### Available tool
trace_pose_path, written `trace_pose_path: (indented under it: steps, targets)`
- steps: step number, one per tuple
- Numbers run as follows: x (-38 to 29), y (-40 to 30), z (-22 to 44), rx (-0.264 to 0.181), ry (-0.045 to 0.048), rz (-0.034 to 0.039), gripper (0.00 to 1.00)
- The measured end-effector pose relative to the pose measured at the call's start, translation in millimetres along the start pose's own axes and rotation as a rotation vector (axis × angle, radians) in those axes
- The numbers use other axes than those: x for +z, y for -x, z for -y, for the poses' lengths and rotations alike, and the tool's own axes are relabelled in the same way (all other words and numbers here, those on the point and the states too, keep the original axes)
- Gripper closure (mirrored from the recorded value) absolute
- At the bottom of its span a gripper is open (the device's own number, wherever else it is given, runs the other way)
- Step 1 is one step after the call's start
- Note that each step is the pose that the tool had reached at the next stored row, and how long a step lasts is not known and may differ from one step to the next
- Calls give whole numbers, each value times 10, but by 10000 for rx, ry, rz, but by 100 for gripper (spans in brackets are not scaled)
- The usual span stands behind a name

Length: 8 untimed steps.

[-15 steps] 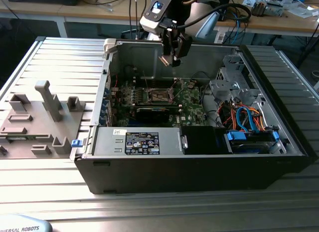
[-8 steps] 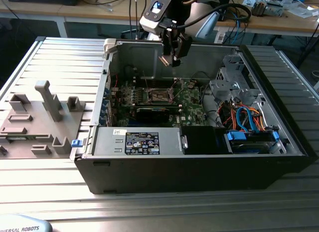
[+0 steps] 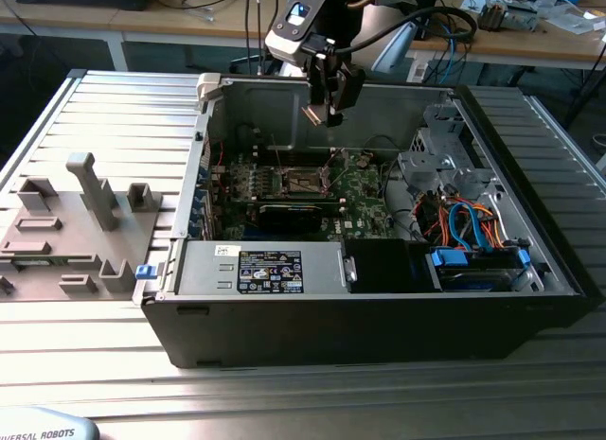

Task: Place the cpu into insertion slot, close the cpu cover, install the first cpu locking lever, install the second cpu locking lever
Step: 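Place the cpu into insertion slot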

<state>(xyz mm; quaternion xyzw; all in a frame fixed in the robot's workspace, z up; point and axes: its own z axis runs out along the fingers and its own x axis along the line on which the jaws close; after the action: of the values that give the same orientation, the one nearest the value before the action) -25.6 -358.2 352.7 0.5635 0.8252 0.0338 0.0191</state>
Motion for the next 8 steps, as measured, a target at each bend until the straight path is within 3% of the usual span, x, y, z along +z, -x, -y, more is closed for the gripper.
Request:
trace_pose_path:
  steps: [8]
  targets:
    - [0, 0, 0, 53, 1, 4, 46]
